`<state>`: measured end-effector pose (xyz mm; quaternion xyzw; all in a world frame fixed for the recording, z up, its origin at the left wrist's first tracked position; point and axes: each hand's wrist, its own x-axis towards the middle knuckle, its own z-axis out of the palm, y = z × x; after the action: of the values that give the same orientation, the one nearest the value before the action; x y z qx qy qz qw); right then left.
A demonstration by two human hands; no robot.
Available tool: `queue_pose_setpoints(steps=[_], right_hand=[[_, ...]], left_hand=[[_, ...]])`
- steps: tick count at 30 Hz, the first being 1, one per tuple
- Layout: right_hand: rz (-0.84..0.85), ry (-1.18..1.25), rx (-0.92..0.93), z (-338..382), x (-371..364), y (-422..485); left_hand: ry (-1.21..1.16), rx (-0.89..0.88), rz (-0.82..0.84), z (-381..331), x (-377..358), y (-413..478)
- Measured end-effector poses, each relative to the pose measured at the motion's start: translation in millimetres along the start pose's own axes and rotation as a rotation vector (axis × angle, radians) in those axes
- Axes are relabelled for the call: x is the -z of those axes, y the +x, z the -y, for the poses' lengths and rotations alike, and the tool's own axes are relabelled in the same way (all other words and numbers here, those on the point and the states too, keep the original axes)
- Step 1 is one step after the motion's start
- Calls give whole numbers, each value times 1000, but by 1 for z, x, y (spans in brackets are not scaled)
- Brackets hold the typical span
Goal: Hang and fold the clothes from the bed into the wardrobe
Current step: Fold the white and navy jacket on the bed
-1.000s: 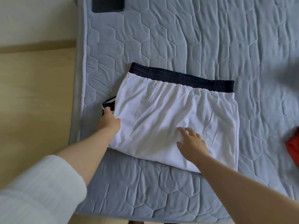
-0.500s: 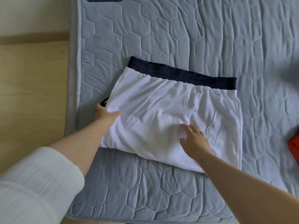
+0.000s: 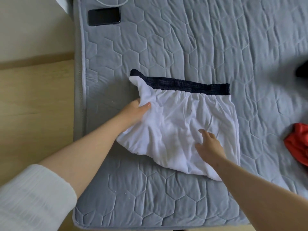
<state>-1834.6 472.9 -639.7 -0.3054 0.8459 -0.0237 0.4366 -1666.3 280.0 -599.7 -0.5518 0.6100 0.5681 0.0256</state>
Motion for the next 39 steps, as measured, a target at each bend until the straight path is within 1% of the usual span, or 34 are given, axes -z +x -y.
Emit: queue_pose_setpoints(steps=[2,4,9,11,13,15,16,17,19,20,21,22,24,25,26,28,30,31,33,36,39], right_hand=[[-18,66,-15,-12,11,-6],[-43,113,-31,-27,21,-10],[-86,189,-121,-69,36,-19],[-92,230,-150,-86,35,-20],[-86,252,-172,-100,30,-20],[-74,303,-193,-108,24,-18],[-72,357,-213,-110,21,-16],[-76,429,-240,-110,19,-15],[-112,625,-307,-109,16,-14],[-149,738,-337,-109,15,-14],[-199,832,-354,-108,14,-15],[-251,893,-354,-108,14,-15],[-333,997,-320,-107,13,-14],[-362,1053,-303,-106,14,-13],[-389,1097,-291,-104,15,-11],[-411,1146,-267,-102,17,-6],[-390,1136,-225,-101,20,0],[-377,1115,-202,-100,21,4],[-358,1071,-203,-99,26,12],[-308,979,-260,-98,31,22],[-266,974,-315,-99,33,26]], left_hand=[[12,-73,62,-34,-24,1],[-10,-102,124,-61,-52,2],[-120,-55,304,-97,-137,-3],[-162,-56,358,-98,-166,-9],[-178,-43,362,-90,-187,-13],[-90,0,327,-77,-202,-12],[-43,38,339,-70,-207,-12],[-33,90,388,-63,-209,-13],[-131,197,496,-53,-211,-15],[-200,214,475,-48,-209,-16],[-251,198,381,-43,-207,-16],[-254,159,227,-38,-204,-16],[-102,89,-75,-26,-199,-10],[10,76,-157,-20,-197,-7],[126,66,-185,-14,-195,-4],[317,36,-180,-8,-196,-1],[390,-19,-190,-9,-198,1],[375,-40,-174,-11,-200,2],[242,-37,-64,-17,-203,4],[44,38,137,-27,-207,4],[-97,136,269,-33,-204,3]])
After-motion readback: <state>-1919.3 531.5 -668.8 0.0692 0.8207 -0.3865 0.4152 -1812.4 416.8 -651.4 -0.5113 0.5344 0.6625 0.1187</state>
